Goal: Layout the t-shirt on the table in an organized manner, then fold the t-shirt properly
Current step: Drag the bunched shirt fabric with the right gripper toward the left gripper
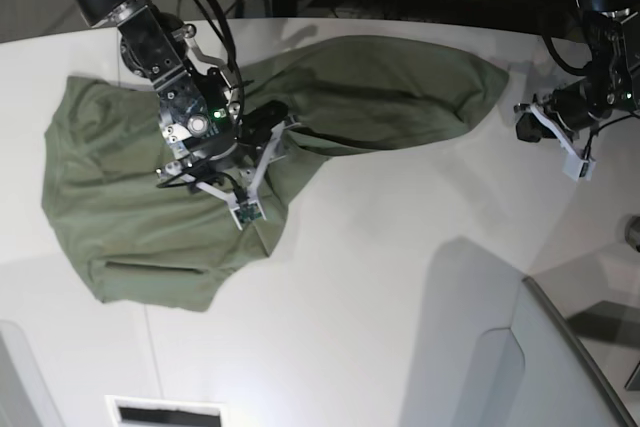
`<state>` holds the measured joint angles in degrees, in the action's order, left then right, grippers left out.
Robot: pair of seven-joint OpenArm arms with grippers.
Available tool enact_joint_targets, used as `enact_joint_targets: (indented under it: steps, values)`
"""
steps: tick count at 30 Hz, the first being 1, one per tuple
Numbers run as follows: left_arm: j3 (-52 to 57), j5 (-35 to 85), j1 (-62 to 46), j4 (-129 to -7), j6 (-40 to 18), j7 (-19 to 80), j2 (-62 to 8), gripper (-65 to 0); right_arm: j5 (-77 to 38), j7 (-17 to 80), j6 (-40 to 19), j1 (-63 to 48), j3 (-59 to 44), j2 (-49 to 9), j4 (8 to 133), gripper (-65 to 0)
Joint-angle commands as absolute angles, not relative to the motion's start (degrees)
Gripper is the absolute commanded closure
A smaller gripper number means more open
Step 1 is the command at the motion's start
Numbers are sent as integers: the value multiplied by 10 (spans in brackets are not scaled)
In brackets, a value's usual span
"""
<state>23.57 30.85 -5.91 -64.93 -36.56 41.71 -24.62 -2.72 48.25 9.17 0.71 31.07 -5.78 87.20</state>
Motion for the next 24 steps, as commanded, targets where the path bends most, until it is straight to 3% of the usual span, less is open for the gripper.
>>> enact_joint_targets:
  steps: [1,7,13,21,24]
  values:
    - [245,316,-61,-667,-372,407,-258,0,-24,472,93,21,309,-55,876,-356]
    - [261,317,-73,-672,-372,407,-257,0,-24,461,93,21,308,-55,866,-342]
    - [256,317,-71,-675,-373,407,-256,0,-26,465,93,20,308,-51,866,-153]
    - [255,317,-70,-673,-373,407,-255,0,-26,472,93,22,309,-18,871,-12]
    - [258,317,-70,-673,-373,407,-255,0,-27,495,93,50,319,-2,871,0]
